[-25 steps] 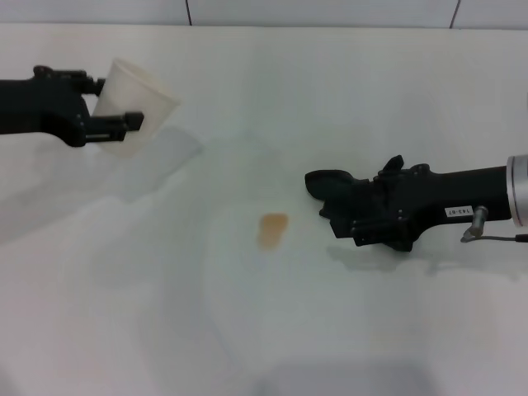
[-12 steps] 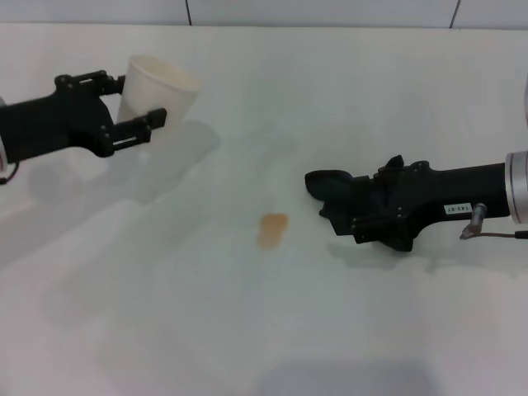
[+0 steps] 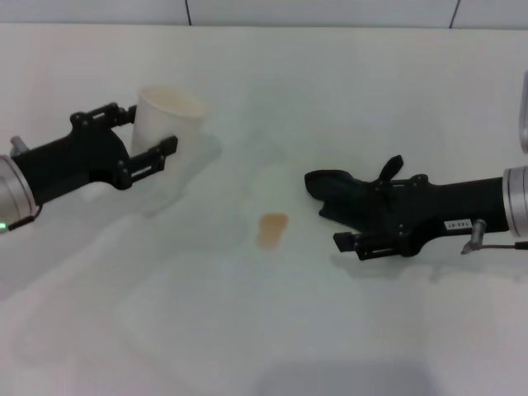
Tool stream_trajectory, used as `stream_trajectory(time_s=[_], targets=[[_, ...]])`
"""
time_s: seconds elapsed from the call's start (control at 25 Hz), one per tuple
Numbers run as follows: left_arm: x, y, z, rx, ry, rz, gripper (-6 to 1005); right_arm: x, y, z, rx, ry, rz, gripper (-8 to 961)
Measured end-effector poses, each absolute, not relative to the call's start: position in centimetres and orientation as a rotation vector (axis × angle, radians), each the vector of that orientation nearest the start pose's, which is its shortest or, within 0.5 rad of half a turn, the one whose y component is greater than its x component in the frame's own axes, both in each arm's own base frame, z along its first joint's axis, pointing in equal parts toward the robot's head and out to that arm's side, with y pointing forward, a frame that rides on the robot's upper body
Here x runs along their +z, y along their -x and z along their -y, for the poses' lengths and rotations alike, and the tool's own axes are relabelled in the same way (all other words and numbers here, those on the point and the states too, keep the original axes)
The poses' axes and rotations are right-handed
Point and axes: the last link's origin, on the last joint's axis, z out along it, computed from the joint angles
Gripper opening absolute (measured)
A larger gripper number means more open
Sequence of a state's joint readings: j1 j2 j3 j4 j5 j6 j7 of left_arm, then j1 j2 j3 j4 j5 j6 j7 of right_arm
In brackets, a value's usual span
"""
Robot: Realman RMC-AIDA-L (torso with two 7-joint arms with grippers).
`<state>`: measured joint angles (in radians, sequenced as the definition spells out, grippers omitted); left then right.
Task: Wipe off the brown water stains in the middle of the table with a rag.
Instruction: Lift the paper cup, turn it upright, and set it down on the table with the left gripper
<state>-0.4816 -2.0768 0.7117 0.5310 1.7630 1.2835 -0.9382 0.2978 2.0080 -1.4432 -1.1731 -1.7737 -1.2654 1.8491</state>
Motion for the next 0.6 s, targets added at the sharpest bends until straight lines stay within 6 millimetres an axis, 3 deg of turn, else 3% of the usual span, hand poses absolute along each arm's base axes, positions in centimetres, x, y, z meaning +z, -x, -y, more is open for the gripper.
stream_trajectory(time_s=[0.6], targets=[[-2.3,31.3,-33.0,-0.525,2.424,0.372,657,-2.2,-22.0,-31.4,0.370,2.843,-0.565,779]])
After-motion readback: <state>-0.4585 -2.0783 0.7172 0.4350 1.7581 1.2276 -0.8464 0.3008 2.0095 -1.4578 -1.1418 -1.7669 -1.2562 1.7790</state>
